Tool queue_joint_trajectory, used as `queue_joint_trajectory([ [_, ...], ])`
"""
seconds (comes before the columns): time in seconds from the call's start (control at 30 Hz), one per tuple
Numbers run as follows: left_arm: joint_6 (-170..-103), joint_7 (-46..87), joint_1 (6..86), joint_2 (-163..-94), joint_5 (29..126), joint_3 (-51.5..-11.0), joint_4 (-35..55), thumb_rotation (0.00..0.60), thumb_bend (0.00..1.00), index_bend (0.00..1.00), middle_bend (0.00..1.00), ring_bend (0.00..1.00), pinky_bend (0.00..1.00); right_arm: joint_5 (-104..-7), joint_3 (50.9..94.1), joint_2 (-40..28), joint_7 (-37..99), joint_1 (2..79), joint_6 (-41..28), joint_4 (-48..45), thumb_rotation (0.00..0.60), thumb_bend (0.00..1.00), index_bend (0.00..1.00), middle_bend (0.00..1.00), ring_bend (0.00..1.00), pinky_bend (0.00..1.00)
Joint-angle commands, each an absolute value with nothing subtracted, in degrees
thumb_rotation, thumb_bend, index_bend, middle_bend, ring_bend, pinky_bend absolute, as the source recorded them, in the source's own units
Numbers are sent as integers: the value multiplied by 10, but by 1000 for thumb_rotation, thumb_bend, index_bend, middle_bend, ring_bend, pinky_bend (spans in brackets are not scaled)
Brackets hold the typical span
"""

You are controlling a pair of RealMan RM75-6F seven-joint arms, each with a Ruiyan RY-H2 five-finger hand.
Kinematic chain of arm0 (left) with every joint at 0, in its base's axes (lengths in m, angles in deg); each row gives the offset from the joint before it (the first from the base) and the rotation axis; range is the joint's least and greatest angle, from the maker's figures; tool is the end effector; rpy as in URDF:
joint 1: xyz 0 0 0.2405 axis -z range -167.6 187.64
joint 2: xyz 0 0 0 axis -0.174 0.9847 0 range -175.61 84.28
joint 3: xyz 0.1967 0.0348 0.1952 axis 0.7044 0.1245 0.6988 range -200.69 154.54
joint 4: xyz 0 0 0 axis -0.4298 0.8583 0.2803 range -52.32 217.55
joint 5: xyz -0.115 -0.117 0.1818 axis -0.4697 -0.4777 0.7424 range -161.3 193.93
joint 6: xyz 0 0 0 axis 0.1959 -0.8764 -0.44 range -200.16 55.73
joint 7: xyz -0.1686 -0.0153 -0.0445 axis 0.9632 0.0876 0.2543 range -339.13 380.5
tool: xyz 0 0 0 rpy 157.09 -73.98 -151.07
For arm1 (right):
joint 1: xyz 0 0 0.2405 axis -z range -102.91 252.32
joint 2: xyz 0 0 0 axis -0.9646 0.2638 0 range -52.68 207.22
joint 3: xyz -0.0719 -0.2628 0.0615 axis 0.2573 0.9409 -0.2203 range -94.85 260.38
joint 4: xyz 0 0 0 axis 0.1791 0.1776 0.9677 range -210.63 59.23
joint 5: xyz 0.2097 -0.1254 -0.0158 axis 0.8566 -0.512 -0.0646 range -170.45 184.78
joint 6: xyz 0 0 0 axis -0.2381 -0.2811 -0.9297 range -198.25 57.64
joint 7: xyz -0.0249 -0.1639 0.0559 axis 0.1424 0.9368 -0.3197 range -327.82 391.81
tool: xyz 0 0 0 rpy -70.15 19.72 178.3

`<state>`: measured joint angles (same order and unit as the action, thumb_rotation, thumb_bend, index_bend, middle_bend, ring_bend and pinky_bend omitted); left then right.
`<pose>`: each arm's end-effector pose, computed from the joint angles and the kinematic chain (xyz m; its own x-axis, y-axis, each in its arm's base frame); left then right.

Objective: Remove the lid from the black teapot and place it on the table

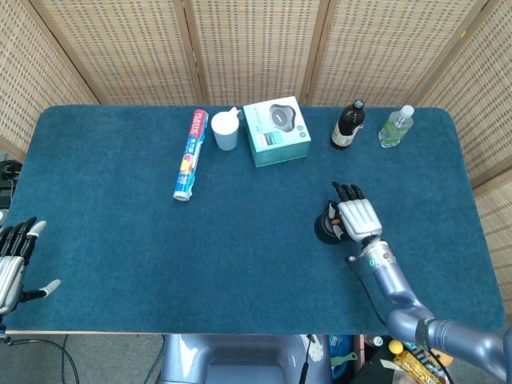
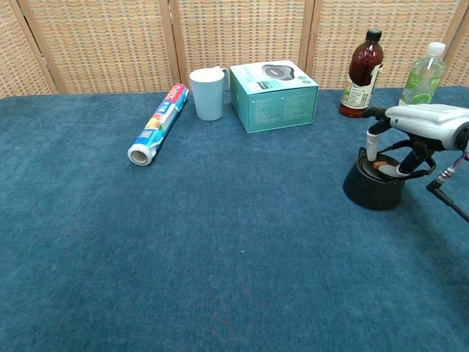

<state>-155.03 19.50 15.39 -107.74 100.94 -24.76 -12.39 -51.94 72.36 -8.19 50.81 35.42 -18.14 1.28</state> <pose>-0.3447 0.2139 0.1365 0.4034 0.0597 0.9131 0.9146 0.0034 -0.4043 -0.2373 -0.4211 -0.0251 0.4950 -0.2674 0.8267 -0.8677 -0.2020 0.4542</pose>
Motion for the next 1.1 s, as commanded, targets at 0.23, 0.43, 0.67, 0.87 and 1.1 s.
queue_joint_trajectory([
  [0.23, -1550, 195, 154, -1077, 1010, -247, -124, 600, 131, 0, 0, 0, 0, -518, 727, -88, 508, 353, -183, 3, 600, 539, 518, 0, 0, 0],
  [0.43, -1551, 196, 154, -1077, 1010, -247, -125, 600, 131, 0, 0, 0, 0, -518, 727, -90, 508, 352, -184, -1, 600, 556, 544, 0, 0, 0],
  [0.67, -1550, 198, 154, -1076, 1010, -247, -125, 600, 131, 0, 0, 0, 0, -512, 727, -94, 516, 351, -182, -4, 600, 585, 597, 0, 0, 0],
  [0.87, -1550, 201, 154, -1075, 1010, -247, -125, 600, 130, 0, 0, 0, 0, -516, 725, -92, 515, 352, -175, 2, 600, 599, 620, 0, 0, 0],
  [1.1, -1552, 205, 153, -1074, 1012, -247, -125, 600, 130, 0, 0, 0, 0, -548, 716, -61, 515, 355, -140, 60, 600, 599, 625, 0, 0, 0],
])
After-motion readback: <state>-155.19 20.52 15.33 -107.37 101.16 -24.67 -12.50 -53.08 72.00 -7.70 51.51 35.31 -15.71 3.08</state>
